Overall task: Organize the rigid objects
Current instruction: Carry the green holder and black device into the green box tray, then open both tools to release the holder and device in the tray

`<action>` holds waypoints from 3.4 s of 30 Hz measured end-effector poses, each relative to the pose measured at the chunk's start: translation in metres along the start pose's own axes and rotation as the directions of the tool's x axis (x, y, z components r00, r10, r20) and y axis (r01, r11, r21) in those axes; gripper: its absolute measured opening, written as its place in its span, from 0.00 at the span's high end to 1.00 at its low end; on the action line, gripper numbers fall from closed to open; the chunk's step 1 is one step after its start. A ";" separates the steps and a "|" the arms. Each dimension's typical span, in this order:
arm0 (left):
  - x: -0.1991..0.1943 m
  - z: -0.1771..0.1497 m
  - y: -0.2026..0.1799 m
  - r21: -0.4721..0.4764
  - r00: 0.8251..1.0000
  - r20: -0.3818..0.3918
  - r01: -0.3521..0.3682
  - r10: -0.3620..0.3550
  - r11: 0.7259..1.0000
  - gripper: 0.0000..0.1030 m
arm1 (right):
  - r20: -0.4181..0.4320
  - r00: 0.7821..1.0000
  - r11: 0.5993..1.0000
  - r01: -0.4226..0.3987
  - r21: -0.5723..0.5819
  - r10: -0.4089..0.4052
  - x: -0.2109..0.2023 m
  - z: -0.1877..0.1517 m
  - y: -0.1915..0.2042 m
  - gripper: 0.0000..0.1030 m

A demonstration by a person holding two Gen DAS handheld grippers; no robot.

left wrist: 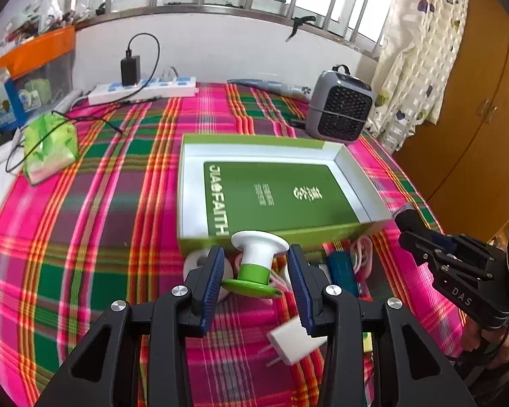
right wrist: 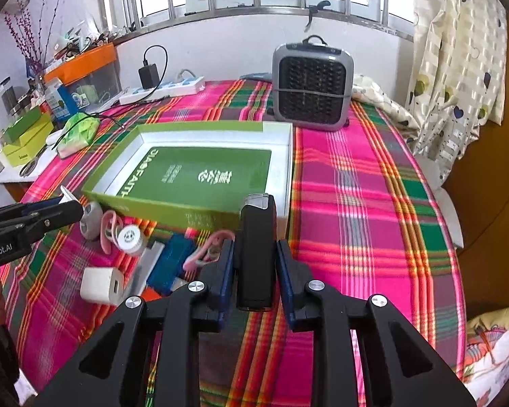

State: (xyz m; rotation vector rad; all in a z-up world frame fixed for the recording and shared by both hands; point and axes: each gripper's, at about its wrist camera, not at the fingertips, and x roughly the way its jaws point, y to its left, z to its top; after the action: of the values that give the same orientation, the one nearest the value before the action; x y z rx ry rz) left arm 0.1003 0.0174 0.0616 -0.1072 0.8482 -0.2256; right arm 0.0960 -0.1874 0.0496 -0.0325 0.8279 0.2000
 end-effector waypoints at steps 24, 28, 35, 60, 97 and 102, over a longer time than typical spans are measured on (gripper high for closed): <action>0.063 0.052 0.022 -0.012 0.999 -0.044 -0.022 0.022 1.000 0.63 | -0.063 0.997 0.998 -0.055 -0.033 0.052 0.052 0.054 0.002 0.75; 0.075 0.054 0.022 -0.008 0.998 -0.060 -0.024 0.024 1.000 0.63 | -0.091 0.995 0.998 -0.055 -0.037 0.052 0.067 0.057 0.002 0.75; 0.092 0.054 0.023 -0.004 0.995 -0.090 -0.034 0.033 0.999 0.63 | -0.115 0.992 0.997 -0.054 -0.049 0.048 0.086 0.060 0.001 0.75; 0.103 0.052 0.019 0.034 0.994 -0.097 -0.050 0.053 0.998 0.63 | -0.127 0.991 0.997 -0.044 -0.071 0.035 0.101 0.060 0.007 0.75; 0.040 0.027 -0.001 0.056 0.997 -0.012 -0.071 0.071 0.996 0.59 | -0.025 0.997 0.997 -0.072 0.005 0.072 0.051 0.044 0.008 0.60; 0.023 0.017 -0.006 0.055 0.998 0.001 -0.065 0.065 0.996 0.59 | -0.019 0.997 0.998 -0.069 0.012 0.069 0.040 0.035 0.010 0.60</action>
State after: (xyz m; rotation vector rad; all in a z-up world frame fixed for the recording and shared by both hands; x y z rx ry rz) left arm 0.1270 0.0063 0.0566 -0.0275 0.8446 -0.1875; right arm 0.1460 -0.1675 0.0441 0.0046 0.8499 0.2606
